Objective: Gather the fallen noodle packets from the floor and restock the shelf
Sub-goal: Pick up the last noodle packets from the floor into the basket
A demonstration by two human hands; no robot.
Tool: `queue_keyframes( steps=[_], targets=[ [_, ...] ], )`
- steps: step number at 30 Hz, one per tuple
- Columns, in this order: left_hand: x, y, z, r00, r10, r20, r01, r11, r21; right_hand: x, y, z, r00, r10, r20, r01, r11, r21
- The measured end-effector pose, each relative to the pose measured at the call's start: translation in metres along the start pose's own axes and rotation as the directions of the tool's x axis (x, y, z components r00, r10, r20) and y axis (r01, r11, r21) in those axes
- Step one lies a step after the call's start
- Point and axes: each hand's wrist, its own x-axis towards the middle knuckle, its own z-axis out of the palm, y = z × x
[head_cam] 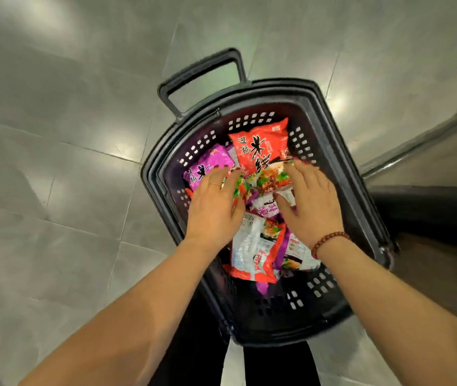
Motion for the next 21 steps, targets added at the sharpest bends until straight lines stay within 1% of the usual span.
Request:
queue_keyframes(
  steps=[2,5,7,10,14,16,18,21],
  targets=[
    [-0.012,0.013,-0.032,0.996,0.087,-0.012,-0.087,0.996,-0.005,-0.027,-0.012,-0.027,0.998,0.063,-0.026,-0.061,0.996,0.068],
    [-0.034,0.039,-0.084,0.977,0.209,0.033,-0.21,0.978,0.011,-0.068,-0.033,-0.075,0.986,0.139,-0.093,-0.123,0.979,0.164],
    [-0.05,0.059,-0.118,0.954,0.292,0.072,-0.295,0.954,0.042,-0.097,-0.048,-0.107,0.965,0.211,-0.155,-0.171,0.956,0.239],
    [-0.076,0.09,-0.159,0.904,0.414,0.107,-0.422,0.904,0.072,-0.143,-0.068,-0.146,0.916,0.339,-0.215,-0.27,0.916,0.295],
    [-0.115,0.132,-0.19,0.819,0.554,0.146,-0.567,0.82,0.07,-0.212,-0.082,-0.172,0.848,0.444,-0.291,-0.339,0.875,0.346],
    [-0.136,0.15,-0.197,0.771,0.614,0.17,-0.631,0.772,0.074,-0.248,-0.086,-0.179,0.788,0.515,-0.339,-0.388,0.841,0.376],
    [-0.159,0.168,-0.199,0.722,0.661,0.203,-0.685,0.725,0.074,-0.287,-0.09,-0.182,0.698,0.583,-0.416,-0.411,0.802,0.433],
    [-0.195,0.191,-0.194,0.64,0.727,0.249,-0.758,0.65,0.053,-0.35,-0.1,-0.176,0.578,0.639,-0.508,-0.432,0.768,0.473]
  ],
)
